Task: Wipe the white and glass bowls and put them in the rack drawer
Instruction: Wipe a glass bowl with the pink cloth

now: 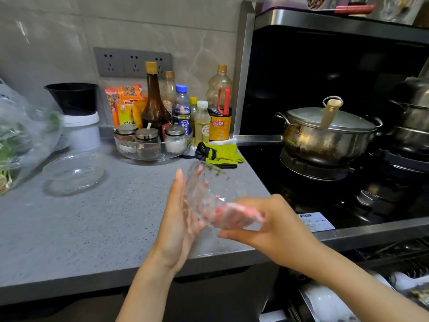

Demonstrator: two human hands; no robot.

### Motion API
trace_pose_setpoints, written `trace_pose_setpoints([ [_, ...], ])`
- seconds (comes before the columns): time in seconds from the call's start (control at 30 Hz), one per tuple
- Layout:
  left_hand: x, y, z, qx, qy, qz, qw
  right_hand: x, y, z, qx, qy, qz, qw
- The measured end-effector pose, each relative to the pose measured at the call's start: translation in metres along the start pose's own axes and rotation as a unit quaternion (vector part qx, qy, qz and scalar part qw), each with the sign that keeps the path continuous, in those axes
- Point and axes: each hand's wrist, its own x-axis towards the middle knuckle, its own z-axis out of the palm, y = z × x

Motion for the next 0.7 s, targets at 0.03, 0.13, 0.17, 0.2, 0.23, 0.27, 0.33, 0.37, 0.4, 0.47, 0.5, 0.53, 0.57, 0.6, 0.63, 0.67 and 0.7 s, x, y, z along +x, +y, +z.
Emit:
trace_pose_setpoints([
  [0.03,0.000,0.001,0.002,-0.030,-0.010,-0.013,0.999,0.001,-0.006,-0.005,0.102,-0.006,0.034,0.994],
  [0.13,0.003,-0.004,0.002,-0.106,-0.018,-0.056,0.993,0.004,-0.014,-0.014,0.281,0.011,0.085,0.956],
  [0.17,0.003,-0.006,0.001,-0.129,-0.016,-0.065,0.989,0.005,-0.016,-0.014,0.326,0.014,0.096,0.940],
  [0.2,0.003,-0.007,0.000,-0.143,-0.019,-0.066,0.987,0.006,-0.015,-0.014,0.357,0.020,0.097,0.929],
  [0.23,0.003,-0.008,-0.001,-0.147,-0.026,-0.061,0.987,0.007,-0.013,-0.014,0.374,0.033,0.100,0.922],
  [0.27,0.003,-0.010,-0.003,-0.144,-0.030,-0.052,0.988,0.008,-0.009,-0.014,0.384,0.049,0.108,0.916],
  [0.33,0.005,-0.013,-0.006,-0.158,-0.030,-0.047,0.986,0.011,-0.002,-0.016,0.403,0.077,0.126,0.903],
  [0.37,0.006,-0.014,-0.007,-0.178,-0.030,-0.047,0.982,0.012,0.002,-0.016,0.404,0.088,0.133,0.901],
  [0.4,0.006,-0.015,-0.008,-0.205,-0.033,-0.046,0.977,0.013,0.004,-0.017,0.404,0.093,0.143,0.898],
  [0.47,0.008,-0.017,-0.008,-0.255,-0.033,-0.033,0.966,0.012,0.007,-0.016,0.408,0.089,0.172,0.892],
  [0.5,0.007,-0.018,-0.008,-0.270,-0.023,-0.025,0.962,0.012,0.008,-0.014,0.409,0.086,0.190,0.888],
  [0.53,0.007,-0.017,-0.007,-0.278,-0.011,-0.014,0.961,0.011,0.010,-0.011,0.412,0.078,0.210,0.883],
  [0.57,0.007,-0.016,-0.006,-0.278,-0.002,-0.004,0.961,0.010,0.013,-0.008,0.418,0.072,0.231,0.876],
  [0.6,0.007,-0.016,-0.006,-0.266,0.008,0.007,0.964,0.009,0.013,-0.007,0.431,0.069,0.254,0.863],
  [0.63,0.006,-0.015,-0.005,-0.244,0.021,0.012,0.969,0.008,0.015,-0.005,0.446,0.065,0.271,0.851],
  [0.67,0.006,-0.015,-0.005,-0.220,0.039,0.015,0.975,0.007,0.016,-0.003,0.461,0.061,0.282,0.839],
  [0.7,0.004,-0.014,-0.003,-0.204,0.056,0.018,0.977,0.006,0.017,-0.001,0.472,0.055,0.284,0.832],
])
